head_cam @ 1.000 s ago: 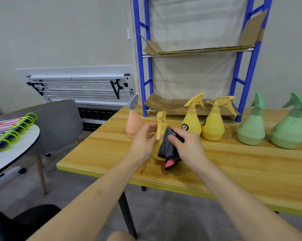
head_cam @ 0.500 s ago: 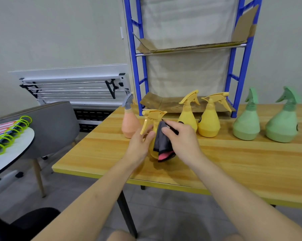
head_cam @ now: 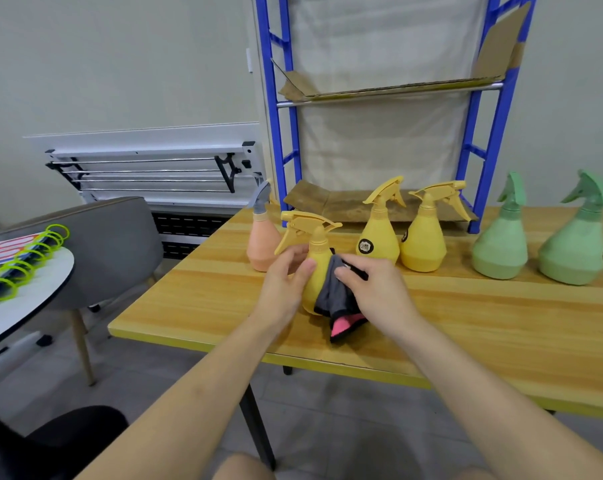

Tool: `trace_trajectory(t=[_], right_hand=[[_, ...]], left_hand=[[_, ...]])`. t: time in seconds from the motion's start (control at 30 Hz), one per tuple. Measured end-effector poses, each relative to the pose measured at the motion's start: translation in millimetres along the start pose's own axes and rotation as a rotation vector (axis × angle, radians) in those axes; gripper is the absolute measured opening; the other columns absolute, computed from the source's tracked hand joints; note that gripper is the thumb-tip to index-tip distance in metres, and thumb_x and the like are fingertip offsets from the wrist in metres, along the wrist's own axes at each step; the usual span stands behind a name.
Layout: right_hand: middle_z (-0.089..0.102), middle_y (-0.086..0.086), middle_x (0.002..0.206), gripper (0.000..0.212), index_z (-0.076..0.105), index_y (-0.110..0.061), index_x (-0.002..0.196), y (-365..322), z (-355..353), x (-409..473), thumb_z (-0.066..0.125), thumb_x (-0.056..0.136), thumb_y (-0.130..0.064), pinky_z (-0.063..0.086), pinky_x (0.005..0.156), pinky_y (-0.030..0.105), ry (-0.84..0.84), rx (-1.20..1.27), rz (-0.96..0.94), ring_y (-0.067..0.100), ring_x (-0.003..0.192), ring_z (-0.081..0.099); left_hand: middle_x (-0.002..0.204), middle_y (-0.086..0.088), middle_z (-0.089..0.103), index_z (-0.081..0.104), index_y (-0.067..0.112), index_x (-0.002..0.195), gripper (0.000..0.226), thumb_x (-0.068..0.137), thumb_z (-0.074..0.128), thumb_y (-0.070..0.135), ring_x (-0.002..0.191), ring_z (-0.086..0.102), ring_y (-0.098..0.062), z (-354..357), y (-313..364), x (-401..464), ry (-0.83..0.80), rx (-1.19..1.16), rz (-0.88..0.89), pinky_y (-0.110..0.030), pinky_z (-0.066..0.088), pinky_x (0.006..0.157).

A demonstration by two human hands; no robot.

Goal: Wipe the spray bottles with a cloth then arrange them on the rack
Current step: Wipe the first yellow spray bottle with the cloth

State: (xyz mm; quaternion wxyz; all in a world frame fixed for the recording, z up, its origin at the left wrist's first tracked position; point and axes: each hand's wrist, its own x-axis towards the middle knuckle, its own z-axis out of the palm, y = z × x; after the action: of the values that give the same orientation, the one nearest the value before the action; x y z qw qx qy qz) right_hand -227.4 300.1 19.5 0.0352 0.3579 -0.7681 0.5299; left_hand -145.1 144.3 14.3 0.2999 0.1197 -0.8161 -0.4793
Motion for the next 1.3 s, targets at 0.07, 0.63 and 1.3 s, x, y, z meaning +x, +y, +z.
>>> trace_trajectory(t=[0.07,0.63,1.3], right_hand=[[0.071,-0.016,0.121,0.033,0.070,-0.025,0.132,-9,2,3,0.062,0.100,-0.021,0.052,0.091,0.016,0.038,0.075,0.002,0.002,0.110,0.064],[0.073,-0.016,0.118,0.031,0.073,-0.025,0.128,-1,4,4,0.063,0.100,-0.021,0.054,0.094,0.024,0.030,0.054,0.026,0.002,0.110,0.065],[0.076,0.000,0.101,0.020,0.076,-0.014,0.112,-22,5,5,0.061,0.098,-0.015,0.056,0.088,0.043,0.070,0.042,0.013,0.022,0.097,0.067]], left_hand=[[0.128,-0.001,0.062,0.057,0.026,0.138,0.035,0.104,0.057,0.033,0.117,0.059,-0.008,1,-2,1,0.024,0.045,-0.007,-0.038,0.050,0.107],[0.145,0.005,0.053,0.048,0.023,0.151,0.050,0.104,0.056,0.035,0.129,0.050,-0.009,-3,-6,3,-0.044,0.151,-0.003,-0.032,0.041,0.113],[0.116,0.001,0.060,0.052,0.023,0.140,0.042,0.101,0.061,0.035,0.102,0.058,-0.010,-9,11,2,-0.047,0.179,-0.024,-0.018,0.046,0.083]])
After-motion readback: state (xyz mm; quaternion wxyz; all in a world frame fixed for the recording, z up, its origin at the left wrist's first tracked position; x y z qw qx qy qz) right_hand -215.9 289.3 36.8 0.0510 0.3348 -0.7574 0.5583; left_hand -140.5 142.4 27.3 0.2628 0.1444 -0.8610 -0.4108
